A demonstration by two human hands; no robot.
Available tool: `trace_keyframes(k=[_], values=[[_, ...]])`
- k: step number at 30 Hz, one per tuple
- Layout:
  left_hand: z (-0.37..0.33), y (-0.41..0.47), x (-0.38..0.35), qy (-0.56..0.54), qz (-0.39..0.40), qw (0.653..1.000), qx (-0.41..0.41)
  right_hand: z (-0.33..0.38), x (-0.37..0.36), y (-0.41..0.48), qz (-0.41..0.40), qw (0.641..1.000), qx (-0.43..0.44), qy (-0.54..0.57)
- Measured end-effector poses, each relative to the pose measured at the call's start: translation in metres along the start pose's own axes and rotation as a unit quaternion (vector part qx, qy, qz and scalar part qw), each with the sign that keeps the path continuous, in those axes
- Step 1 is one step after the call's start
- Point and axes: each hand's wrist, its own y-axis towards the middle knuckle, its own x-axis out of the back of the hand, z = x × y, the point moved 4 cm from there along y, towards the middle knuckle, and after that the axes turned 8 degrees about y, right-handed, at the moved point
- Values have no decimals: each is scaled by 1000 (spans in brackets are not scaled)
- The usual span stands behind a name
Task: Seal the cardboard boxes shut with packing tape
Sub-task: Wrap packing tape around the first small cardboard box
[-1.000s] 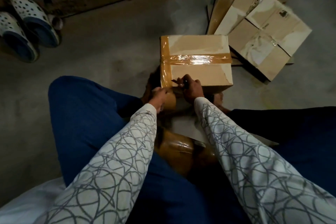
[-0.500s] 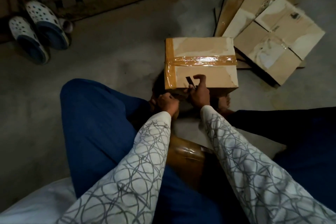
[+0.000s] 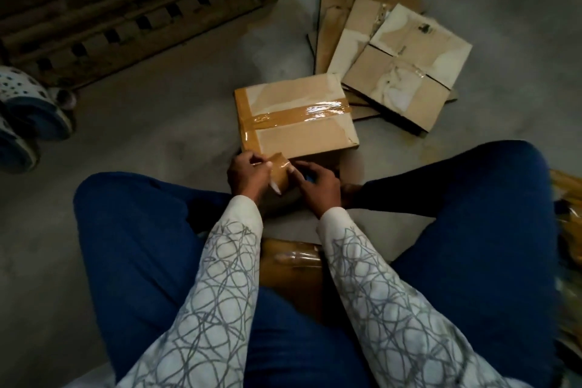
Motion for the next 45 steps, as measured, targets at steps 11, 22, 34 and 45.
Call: trace_keyframes(k=[11, 22, 34, 45], values=[[-59, -40, -32, -43, 80, 985, -150, 5, 58, -26, 26, 996, -9, 79], [-157, -18, -18, -38, 90, 978, -184, 75, 121, -1, 46, 991, 43, 121], [-214, 3, -108, 25, 92, 984, -153, 61, 166, 22, -57, 990, -11, 129], [-231, 117, -132, -42, 46, 997, -53, 36, 145, 61, -110, 979, -124, 118]])
